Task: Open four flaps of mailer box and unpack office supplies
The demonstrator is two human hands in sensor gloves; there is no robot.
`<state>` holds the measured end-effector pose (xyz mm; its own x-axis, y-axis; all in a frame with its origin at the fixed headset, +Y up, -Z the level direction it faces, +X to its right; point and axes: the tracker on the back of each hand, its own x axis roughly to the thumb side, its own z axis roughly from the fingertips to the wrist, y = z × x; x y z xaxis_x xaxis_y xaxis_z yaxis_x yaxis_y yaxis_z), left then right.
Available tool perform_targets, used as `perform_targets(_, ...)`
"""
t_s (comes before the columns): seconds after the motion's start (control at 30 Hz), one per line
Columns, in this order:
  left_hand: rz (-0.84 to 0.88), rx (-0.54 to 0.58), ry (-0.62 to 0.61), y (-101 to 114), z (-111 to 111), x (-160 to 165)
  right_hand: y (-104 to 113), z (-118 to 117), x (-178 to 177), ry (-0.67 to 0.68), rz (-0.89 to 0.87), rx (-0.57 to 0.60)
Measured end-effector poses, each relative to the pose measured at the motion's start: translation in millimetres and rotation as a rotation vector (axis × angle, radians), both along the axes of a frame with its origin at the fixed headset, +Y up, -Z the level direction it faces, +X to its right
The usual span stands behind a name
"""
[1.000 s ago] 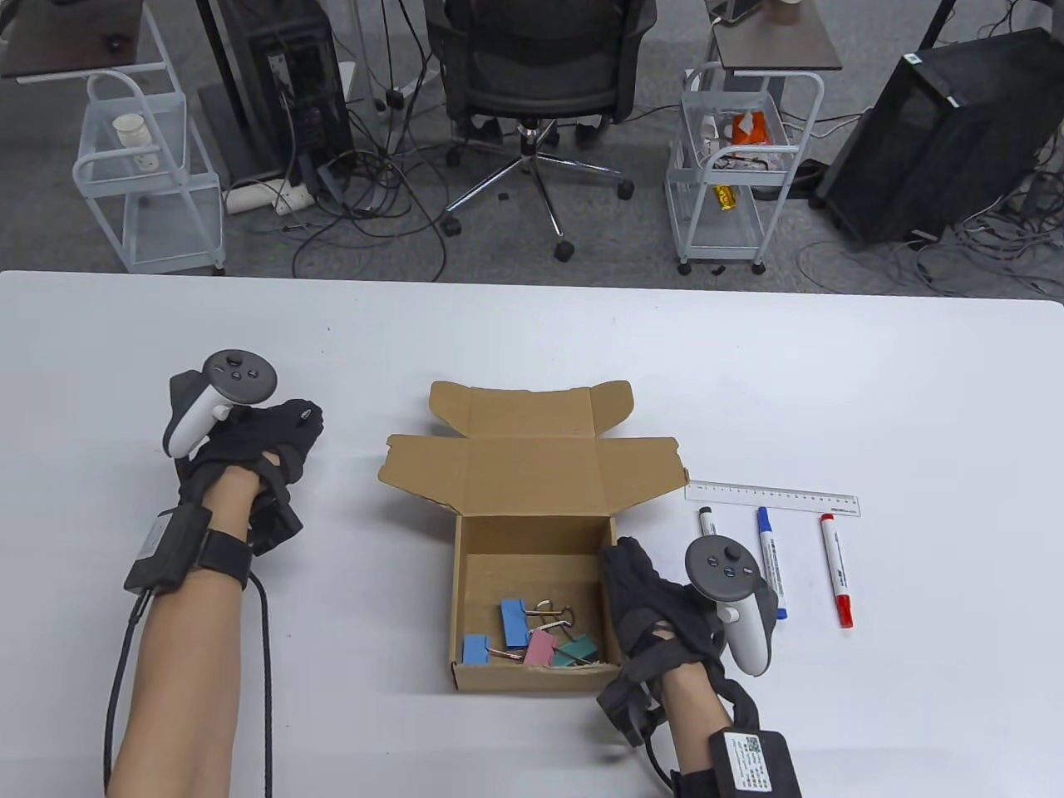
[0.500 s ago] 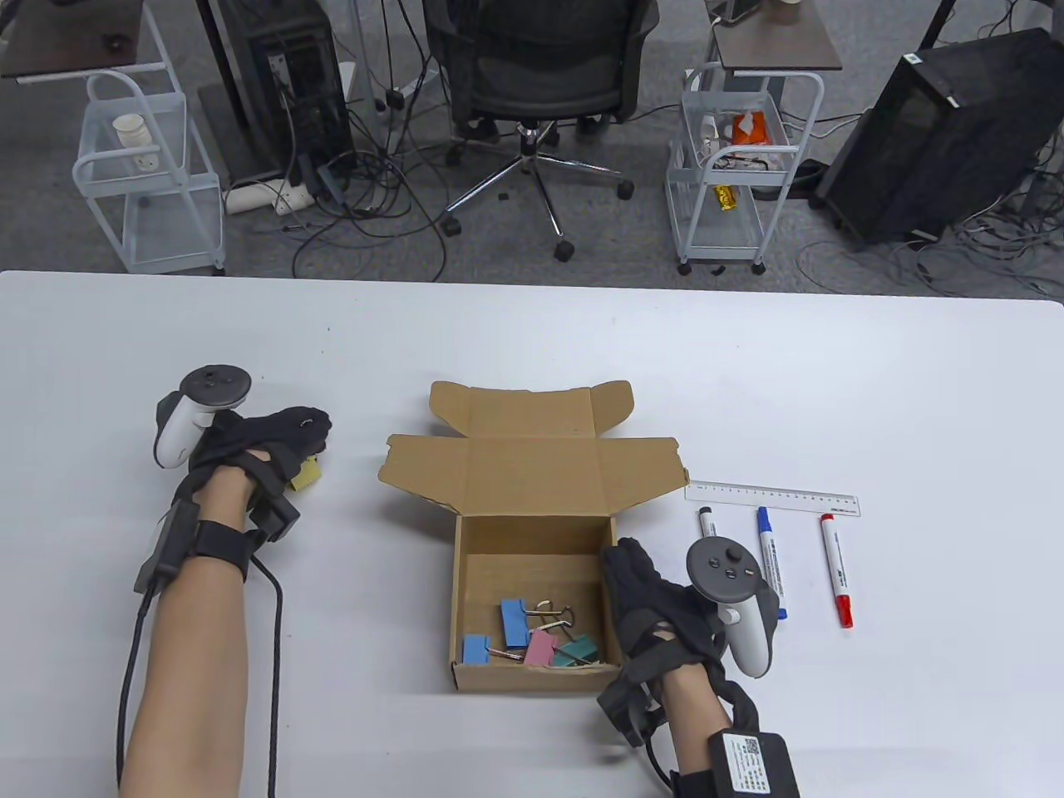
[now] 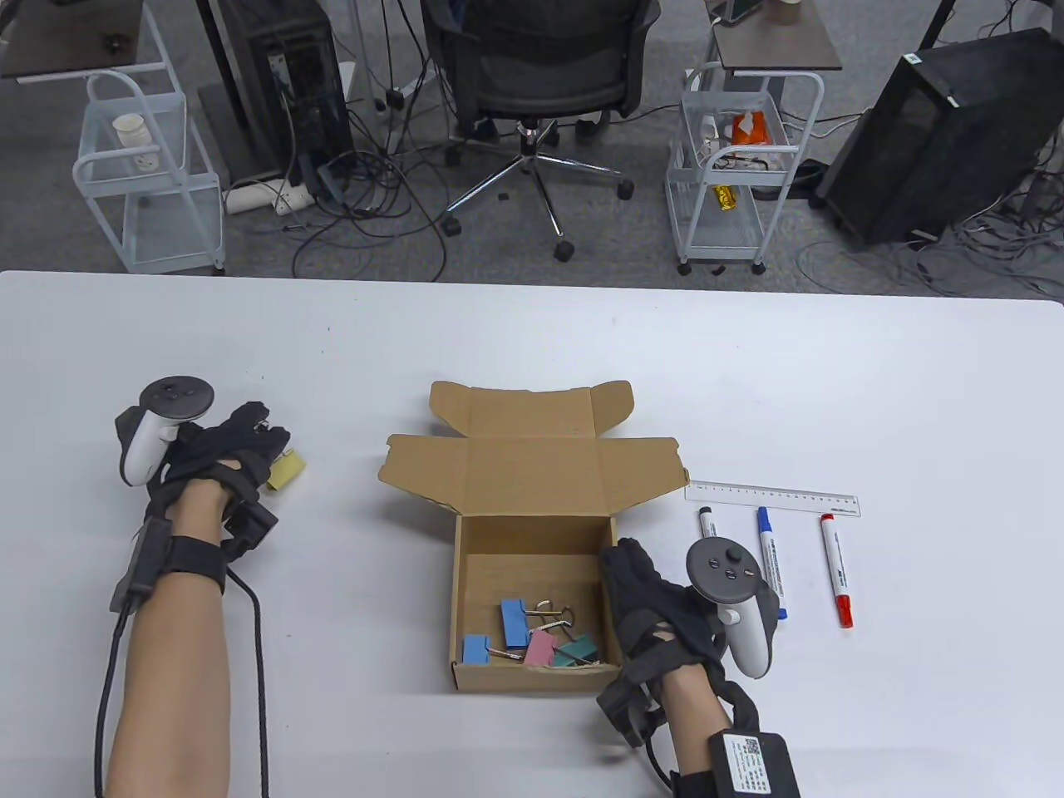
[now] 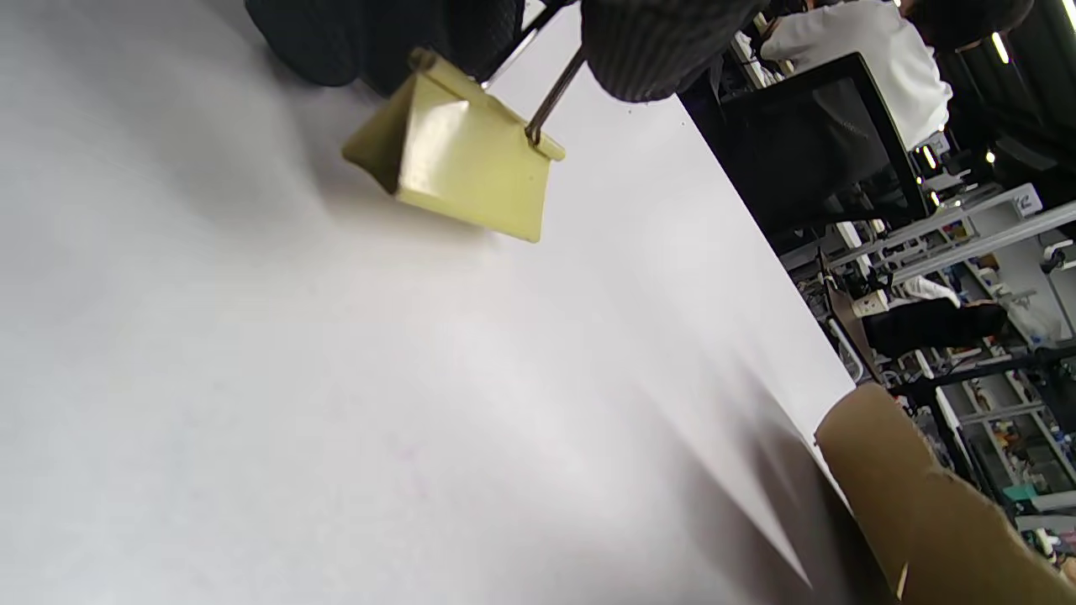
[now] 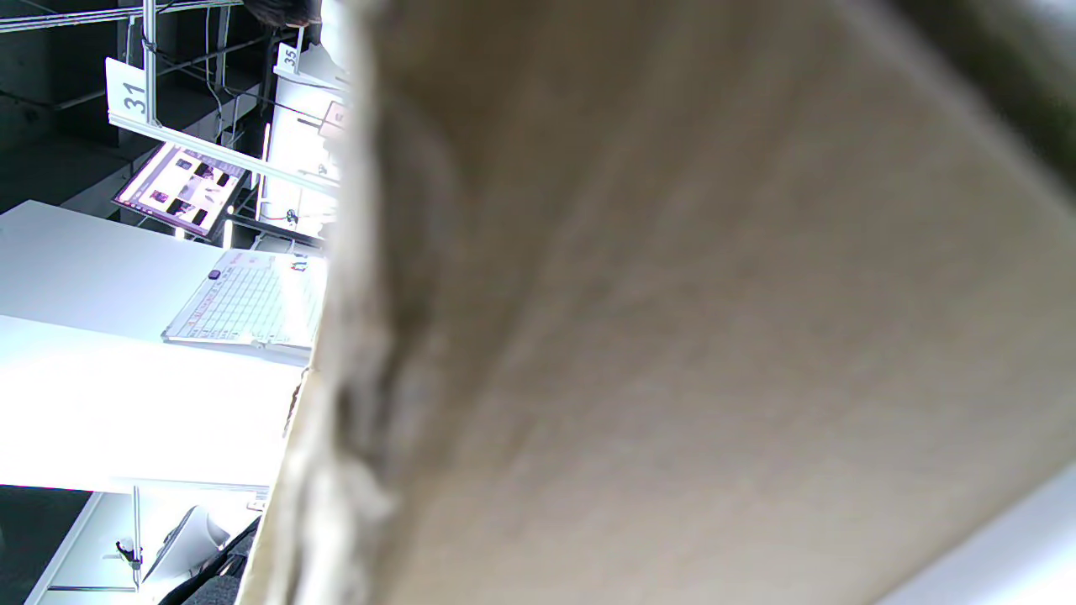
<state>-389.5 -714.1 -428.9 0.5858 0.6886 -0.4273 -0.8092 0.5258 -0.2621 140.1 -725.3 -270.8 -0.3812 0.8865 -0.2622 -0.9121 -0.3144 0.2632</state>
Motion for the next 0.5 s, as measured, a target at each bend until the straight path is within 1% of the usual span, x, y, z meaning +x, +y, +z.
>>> perform_targets(0.13, 0.105, 0.032, 0.049, -4, 6, -10, 0, 0, 0, 0.002, 0.000, 0.000)
perform_targets(0.23, 0.247, 0.070, 0.086, -11, 11, -17, 0, 0, 0, 0.001, 0.001, 0.001)
perform_targets(0.3, 0.306, 0.080, 0.090, -14, 12, -19, 0, 0, 0, 0.002, 0.001, 0.000)
perform_targets(0.4, 0.343, 0.090, 0.031, -14, 13, -18, 0, 0, 0, 0.003, 0.002, 0.000)
perform_targets(0.5, 0.326, 0.099, 0.035, -14, 13, -17, 0, 0, 0, 0.002, 0.001, 0.000)
